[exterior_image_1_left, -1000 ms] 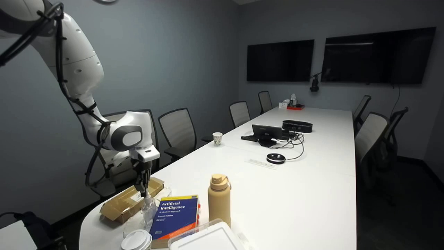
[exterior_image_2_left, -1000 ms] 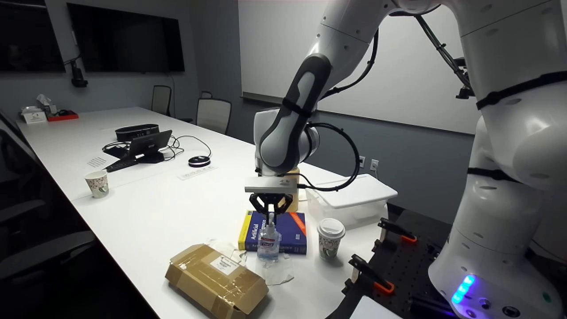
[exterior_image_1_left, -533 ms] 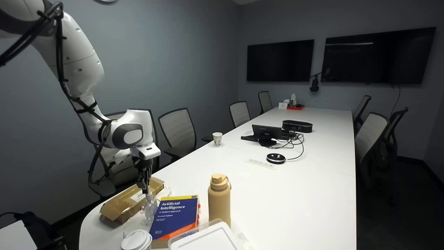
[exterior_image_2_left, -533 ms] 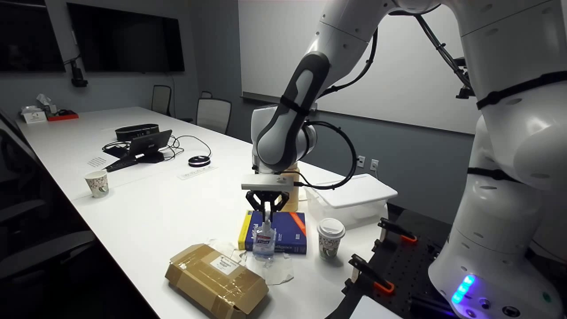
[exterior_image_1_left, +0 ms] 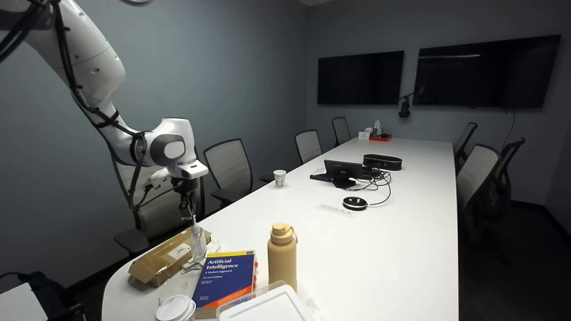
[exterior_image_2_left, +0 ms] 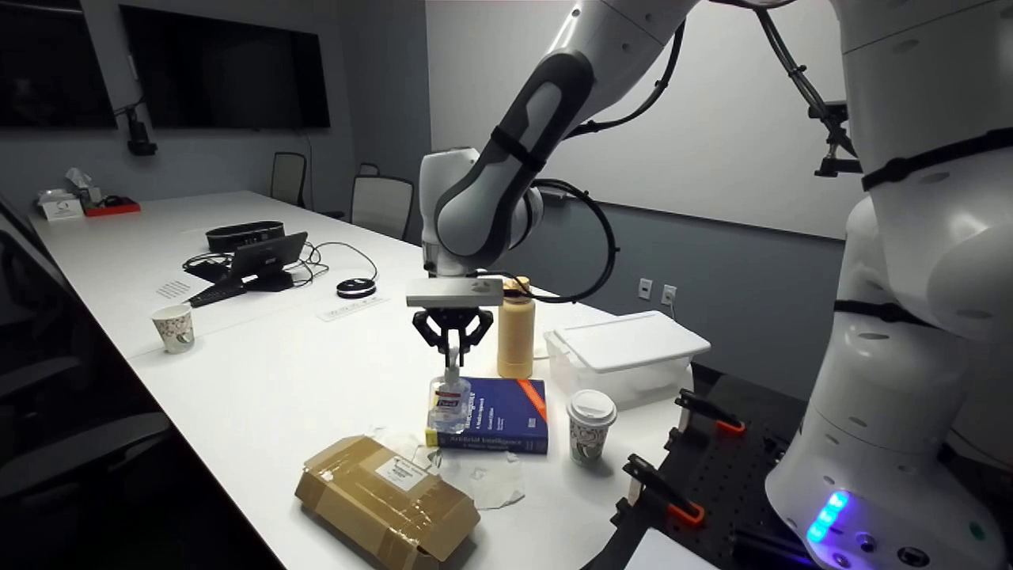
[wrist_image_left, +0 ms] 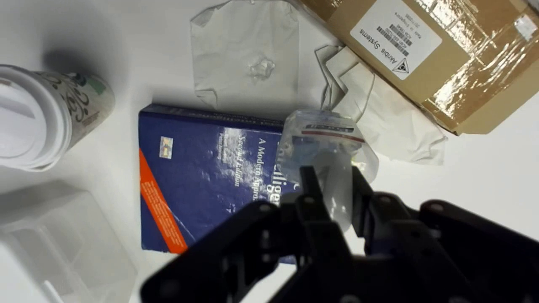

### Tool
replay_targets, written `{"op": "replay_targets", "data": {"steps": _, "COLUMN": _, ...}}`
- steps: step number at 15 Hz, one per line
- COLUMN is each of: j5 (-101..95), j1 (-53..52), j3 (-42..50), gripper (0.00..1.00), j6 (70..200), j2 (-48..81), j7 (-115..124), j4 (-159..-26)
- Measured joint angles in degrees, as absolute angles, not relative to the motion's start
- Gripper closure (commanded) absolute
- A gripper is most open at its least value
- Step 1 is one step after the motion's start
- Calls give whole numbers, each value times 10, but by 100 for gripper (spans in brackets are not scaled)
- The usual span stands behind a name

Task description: Push the pump of the clear bottle and move forward

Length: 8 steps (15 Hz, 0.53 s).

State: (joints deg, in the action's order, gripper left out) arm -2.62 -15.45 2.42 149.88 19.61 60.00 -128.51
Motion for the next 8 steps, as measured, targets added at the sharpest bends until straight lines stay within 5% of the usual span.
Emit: {"op": "replay_targets", "data": {"steps": 8, "j5": -46, "j1": -140, "j3": 19, "gripper": 95, "j6": 1462, "j2": 212, "j7": 536, "j4": -1186}}
